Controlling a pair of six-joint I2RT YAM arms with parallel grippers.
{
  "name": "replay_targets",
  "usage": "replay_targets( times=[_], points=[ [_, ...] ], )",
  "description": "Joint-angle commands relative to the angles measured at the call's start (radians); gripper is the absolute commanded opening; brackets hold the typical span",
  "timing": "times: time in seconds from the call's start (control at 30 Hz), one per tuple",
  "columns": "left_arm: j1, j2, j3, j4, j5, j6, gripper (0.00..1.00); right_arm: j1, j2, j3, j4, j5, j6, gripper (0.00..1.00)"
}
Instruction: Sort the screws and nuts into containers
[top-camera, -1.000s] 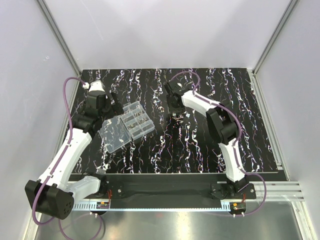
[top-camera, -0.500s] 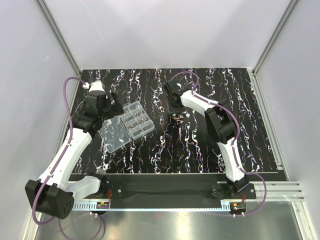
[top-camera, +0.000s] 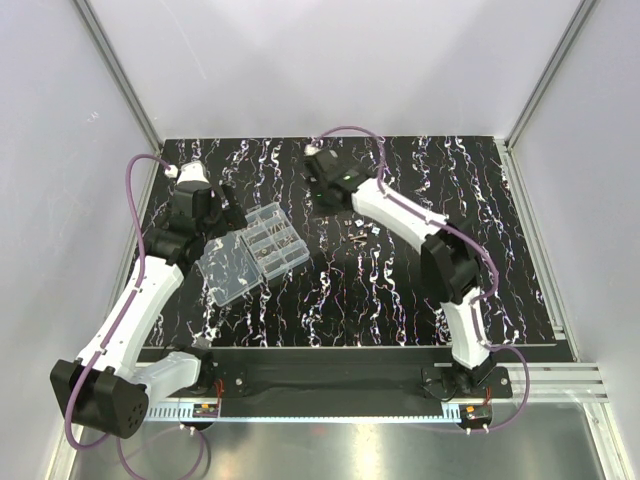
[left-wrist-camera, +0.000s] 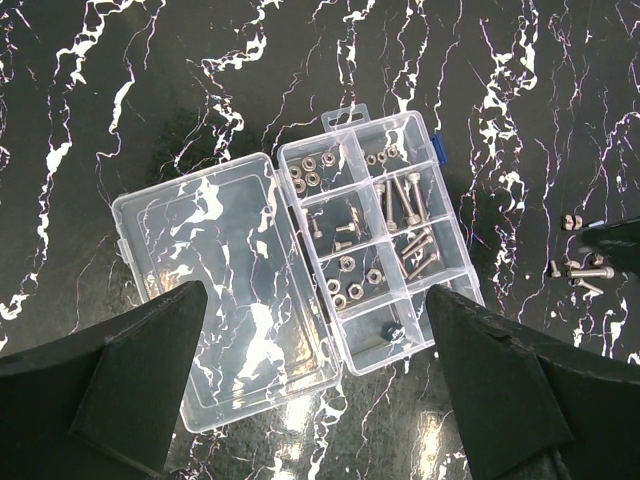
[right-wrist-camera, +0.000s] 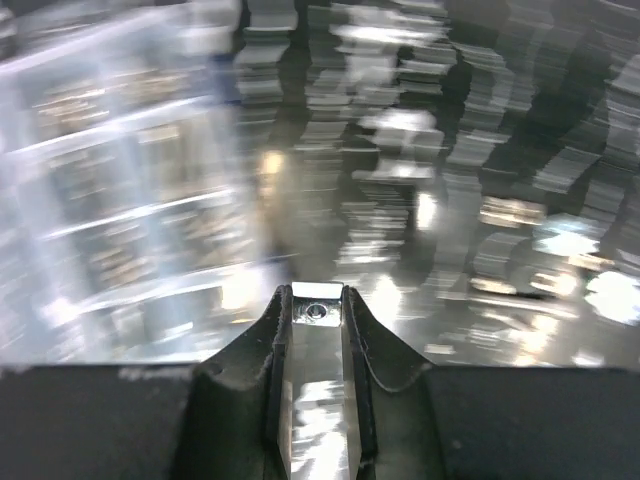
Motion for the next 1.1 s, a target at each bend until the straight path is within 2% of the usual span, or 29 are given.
replay_targets(
  times=[0.0,0.27,0.67,0.77,0.9,0.93,1.07],
  points=[
    [0.007,-0.025,-0.006,0.026,-0.022,0.007,0.99,0.107,-0.008,0.069,0.009,-0.084,-0.028,0.04],
    [0.006,-0.039,-0.006,0.023,-0.025,0.001,0.99,0.217,0.085,0.142,0.006,-0.179,-0.035,0.04],
    [0.007,-0.037,-0.006,0.023,-0.024,0.001,0.99,0.237,0.179,0.169,-0.007,-0.199,-0.043,0.07],
    [0.007,-0.037,-0.007,0.023,-0.024,0.001,0.99,0.239,0.188,0.18,-0.002,-0.206,-0.042,0.11],
    [0.006,-0.036,-0.006,0.023,-0.024,0.0,0.99,0.239,0.191,0.2,-0.007,-0.204,-0.04,0.24],
    [0.006,-0.037,-0.006,0.024,-0.024,0.001,0.99,0.239,0.188,0.201,-0.01,-0.204,-0.039,0.31],
    [0.007,-0.036,-0.007,0.023,-0.019,0.001,0.99,0.24,0.173,0.195,-0.011,-0.212,-0.037,0.48]
  ],
)
